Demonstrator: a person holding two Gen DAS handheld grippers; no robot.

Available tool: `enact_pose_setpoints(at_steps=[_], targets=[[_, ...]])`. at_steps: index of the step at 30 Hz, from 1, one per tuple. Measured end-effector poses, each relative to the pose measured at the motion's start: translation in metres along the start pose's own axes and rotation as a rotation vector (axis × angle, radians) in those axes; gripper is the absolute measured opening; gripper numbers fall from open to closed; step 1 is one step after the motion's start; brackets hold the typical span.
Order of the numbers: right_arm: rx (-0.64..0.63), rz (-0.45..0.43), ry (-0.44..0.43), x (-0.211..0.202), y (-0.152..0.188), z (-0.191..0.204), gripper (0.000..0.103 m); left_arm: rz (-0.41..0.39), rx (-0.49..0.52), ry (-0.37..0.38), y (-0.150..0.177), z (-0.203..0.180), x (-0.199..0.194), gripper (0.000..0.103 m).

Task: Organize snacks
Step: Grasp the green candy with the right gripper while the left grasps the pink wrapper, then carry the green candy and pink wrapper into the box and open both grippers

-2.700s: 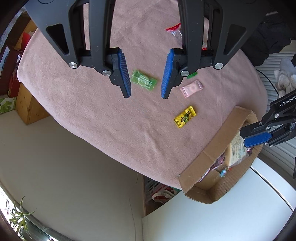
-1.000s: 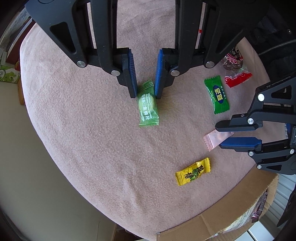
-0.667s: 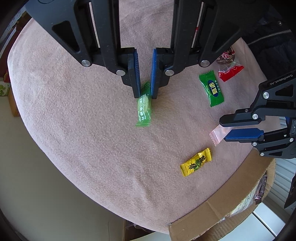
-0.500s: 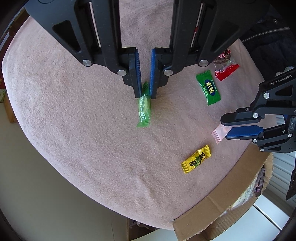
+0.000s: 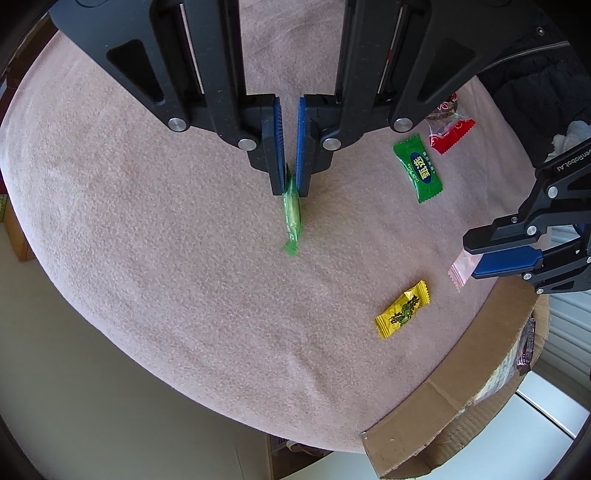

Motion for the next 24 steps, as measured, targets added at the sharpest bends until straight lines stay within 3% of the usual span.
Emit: enact_pose_setpoints(at_steps=[6,17,24], targets=[[-0.001,-0.015,-0.002,0.000,-0.010,-0.001,0.005,-0.020,-0.021,-0.005,-0.004,-0.009,-0.004,0.017],[0.021,-0.104,-0.056,-0.042,-0.025,-0.005,0.005,-0.081,-0.080,-0.019,-0.017,0.017,-0.037,0.017],[-0.023,-0.163,-0.069,-0.068,-0.054,0.021,0.005,-0.123,-0.116,-0.057,-0.027,0.046,-0.060,0.017]])
Point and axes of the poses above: each gripper's, at about its wrist camera, not at the fingertips, and x roughly the way its jaws point, z to its left, y to its underside, the point moved 2 cm from there along x, roughly the way its jaws point, and after that the axes turned 6 degrees about -z, right-handed, at the moved point
